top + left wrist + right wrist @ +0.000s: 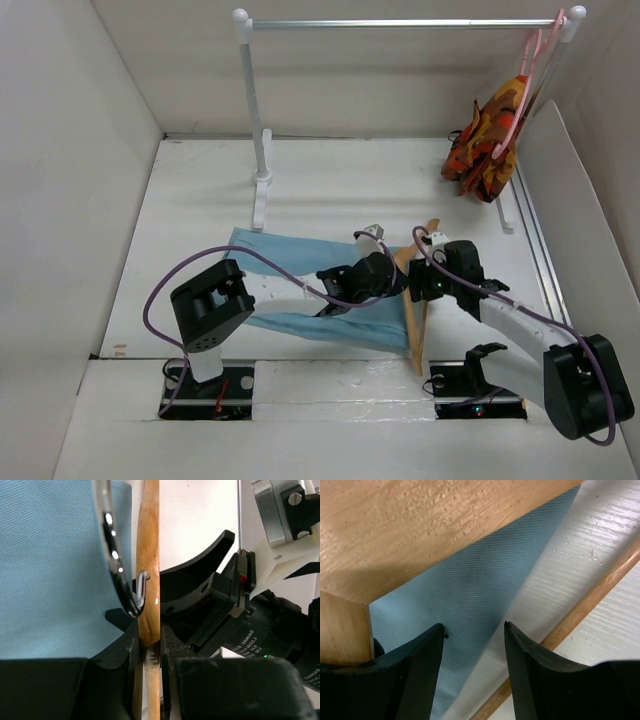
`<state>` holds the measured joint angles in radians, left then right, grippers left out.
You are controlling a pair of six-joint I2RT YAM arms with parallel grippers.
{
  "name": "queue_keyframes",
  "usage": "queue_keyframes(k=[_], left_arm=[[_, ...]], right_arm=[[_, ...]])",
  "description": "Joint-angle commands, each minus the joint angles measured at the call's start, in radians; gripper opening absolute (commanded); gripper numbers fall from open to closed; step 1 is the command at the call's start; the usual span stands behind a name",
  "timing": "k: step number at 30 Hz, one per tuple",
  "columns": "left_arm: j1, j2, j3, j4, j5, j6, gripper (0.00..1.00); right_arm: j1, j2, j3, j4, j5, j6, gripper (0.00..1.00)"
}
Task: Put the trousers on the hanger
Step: Place trousers on hanger
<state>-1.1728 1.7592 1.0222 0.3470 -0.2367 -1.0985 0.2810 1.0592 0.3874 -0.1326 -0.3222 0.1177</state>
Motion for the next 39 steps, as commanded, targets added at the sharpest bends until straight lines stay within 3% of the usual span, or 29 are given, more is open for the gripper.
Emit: queue_keyframes(k=[1,2,3,4,6,7,8,14,17,28,39], left_arm=[[-0.004,-0.006,-0.013,0.003,-0.042,-0.029,0.00],[-0.004,-0.004,-0.017,-0.005,-0.047,-0.032,0.00],[-0.004,-0.001,-0.022,-0.009,-0.064,-0.032,0.00],[-0.004,-0.001,-0.022,-0.009,-0.064,-0.032,0.00],[-0.004,-0.003,-0.024,-0.028,-0.081,-0.024,0.00],[-0.004,-0.009,-0.024,-0.034,-0.088,-0.021,0.00],[-0.004,-0.012,-0.031,-0.039,-0.096,-0.015,0.00],[-0.004,-0.055,-0.049,-0.115,-0.153,0.052,0.00],[-0.004,-0.078,-0.071,-0.138,-0.171,0.078,0.00],[0.059,-0.256,-0.203,-0.241,-0.282,0.169,0.00],[0.059,-0.357,-0.223,-0.417,-0.415,0.242,0.00]], right_arm=[[-0.005,0.025,-0.031,0.113,-0.006,0.010,0.57],[-0.005,0.036,-0.035,0.122,-0.023,0.010,0.56],[-0.005,0.051,-0.051,0.160,-0.047,0.014,0.44],[-0.005,0.051,-0.051,0.160,-0.060,0.014,0.44],[-0.005,0.050,-0.056,0.172,-0.072,0.022,0.30],[-0.014,0.038,-0.056,0.166,-0.074,0.022,0.10],[-0.025,0.025,-0.053,0.145,-0.074,0.017,0.01],[-0.124,-0.174,0.054,-0.030,-0.074,-0.029,0.00],[-0.163,-0.186,0.131,-0.123,-0.100,-0.078,0.00],[-0.371,-0.039,0.295,-0.225,-0.149,-0.228,0.00],[-0.436,0.114,0.347,-0.171,-0.160,-0.270,0.00]])
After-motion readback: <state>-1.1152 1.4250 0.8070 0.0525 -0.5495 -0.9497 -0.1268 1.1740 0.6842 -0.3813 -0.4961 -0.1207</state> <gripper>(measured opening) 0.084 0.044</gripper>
